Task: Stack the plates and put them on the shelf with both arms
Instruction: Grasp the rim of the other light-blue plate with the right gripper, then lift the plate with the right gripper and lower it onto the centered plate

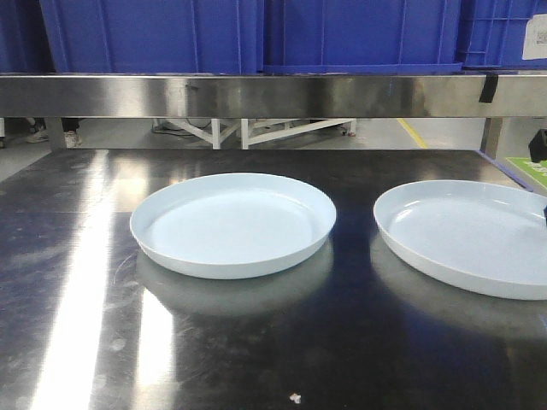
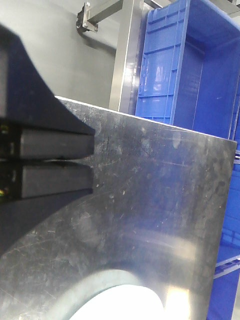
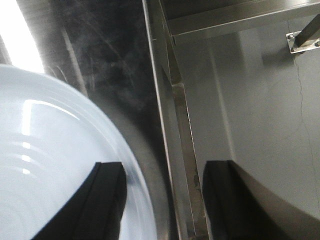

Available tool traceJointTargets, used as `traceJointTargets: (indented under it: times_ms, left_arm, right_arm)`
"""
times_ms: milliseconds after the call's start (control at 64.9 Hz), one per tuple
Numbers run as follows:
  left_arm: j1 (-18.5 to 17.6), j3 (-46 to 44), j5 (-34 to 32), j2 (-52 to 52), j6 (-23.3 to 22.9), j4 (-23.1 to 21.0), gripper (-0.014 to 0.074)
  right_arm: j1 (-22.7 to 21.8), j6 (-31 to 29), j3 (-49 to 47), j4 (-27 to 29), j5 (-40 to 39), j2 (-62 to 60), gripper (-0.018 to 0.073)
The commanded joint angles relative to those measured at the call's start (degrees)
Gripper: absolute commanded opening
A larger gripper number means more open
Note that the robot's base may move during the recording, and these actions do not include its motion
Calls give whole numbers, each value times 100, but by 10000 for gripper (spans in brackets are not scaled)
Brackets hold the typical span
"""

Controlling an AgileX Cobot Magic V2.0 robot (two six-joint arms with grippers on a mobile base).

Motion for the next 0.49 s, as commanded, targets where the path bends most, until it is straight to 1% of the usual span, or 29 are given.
traceJointTargets:
  times_ms: [0, 77, 139, 200, 262, 308, 323, 385, 400, 447, 477]
  left_arm:
    - [17, -162, -457, -15, -57, 0, 90]
    - [17, -162, -457, -15, -57, 0, 90]
    - [17, -162, -457, -15, -57, 0, 90]
    - [17, -162, -457, -15, -57, 0, 90]
    - [17, -162, -457, -15, -57, 0, 90]
    - [17, -162, -457, -15, -57, 0, 90]
    - [17, -162, -457, -15, -57, 0, 90]
    - [17, -162, -457, -15, -57, 0, 90]
    - [17, -162, -457, -15, -57, 0, 90]
    - [17, -162, -457, -15, -57, 0, 90]
    - [17, -162, -457, -15, -57, 0, 90]
  right_arm:
    - [4, -49, -178, -41, -203, -177, 464]
    - [4, -49, -178, -41, -189, -177, 464]
    - [4, -49, -178, -41, -164, -177, 446]
    - [4, -49, -178, -41, -151, -177, 382]
    - [4, -49, -178, -41, -151, -177, 276]
    - [4, -49, -178, -41, -151, -177, 189]
    - [4, -49, -178, -41, -151, -177, 142]
    - [4, -54, -178, -85, -151, -185, 12]
    - [4, -54, -185, -102, -151, -194, -1]
    - [-1, -54, -191, -206, -164, -220, 37]
    - [-1, -54, -216, -283, -164, -257, 34]
